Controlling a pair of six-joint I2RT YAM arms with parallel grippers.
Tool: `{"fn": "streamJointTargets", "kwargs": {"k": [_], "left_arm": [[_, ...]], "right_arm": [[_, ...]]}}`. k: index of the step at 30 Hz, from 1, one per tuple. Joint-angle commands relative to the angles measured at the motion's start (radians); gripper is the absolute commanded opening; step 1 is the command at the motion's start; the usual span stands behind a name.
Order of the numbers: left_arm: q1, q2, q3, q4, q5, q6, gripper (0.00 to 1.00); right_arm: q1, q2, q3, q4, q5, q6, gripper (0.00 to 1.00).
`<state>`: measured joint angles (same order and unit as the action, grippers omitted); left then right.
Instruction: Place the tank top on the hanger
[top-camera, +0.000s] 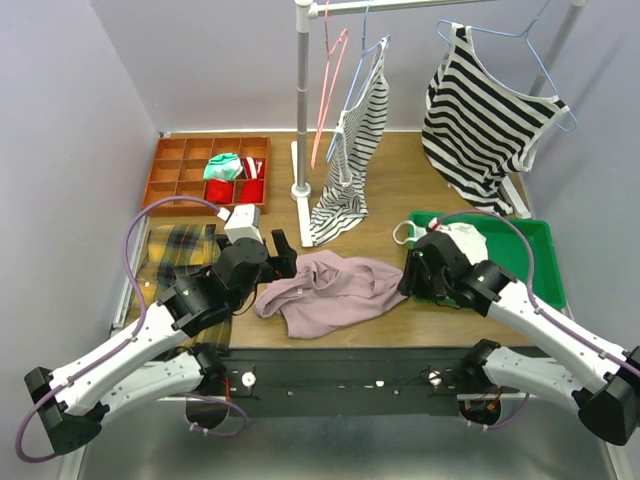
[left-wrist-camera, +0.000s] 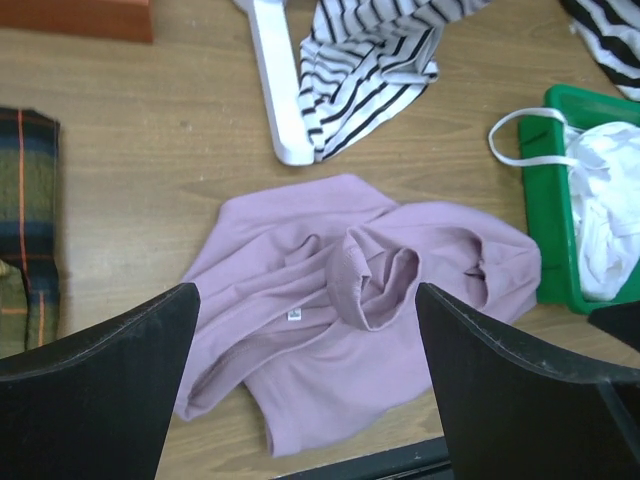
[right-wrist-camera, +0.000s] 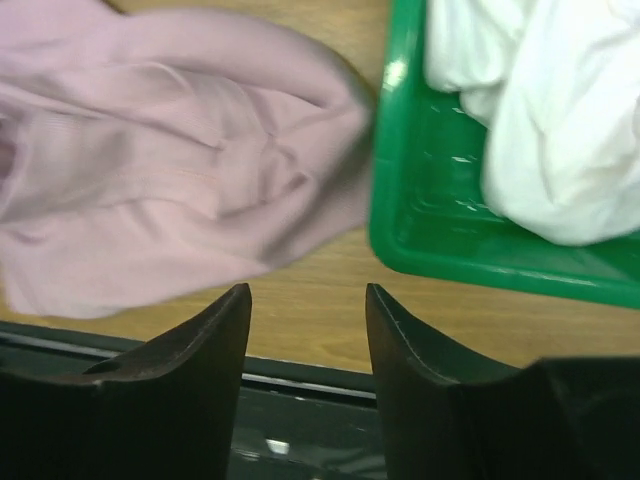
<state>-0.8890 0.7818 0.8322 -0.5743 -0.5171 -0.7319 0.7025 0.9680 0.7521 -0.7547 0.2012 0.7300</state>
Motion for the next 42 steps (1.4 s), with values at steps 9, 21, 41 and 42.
{"fn": "streamJointTargets", "kwargs": {"k": [9, 21, 41, 42], "left_arm": [[0.064, -0.082, -0.267, -0.105, 0.005, -0.437, 0.86], [0.073, -0.242, -0.482, -0.17, -0.003, -0.707, 0.67], [0.074, -0.115, -0.562, 0.165, 0.009, -0.566, 0.21], [0.074, -0.115, -0.559, 0.184, 0.005, -0.552, 0.14]], "right_arm": [[0.214, 0.332, 0.206, 0.388, -0.126, -0.106, 0.6], [0.374, 0.686, 0.417, 0.468, -0.057, -0.172, 0.48], [0.376, 0.707, 0.411, 0.393, 0.101, -0.106, 0.06], [0.376, 0.69, 0.408, 0.384, 0.128, -0.104, 0.03]]}}
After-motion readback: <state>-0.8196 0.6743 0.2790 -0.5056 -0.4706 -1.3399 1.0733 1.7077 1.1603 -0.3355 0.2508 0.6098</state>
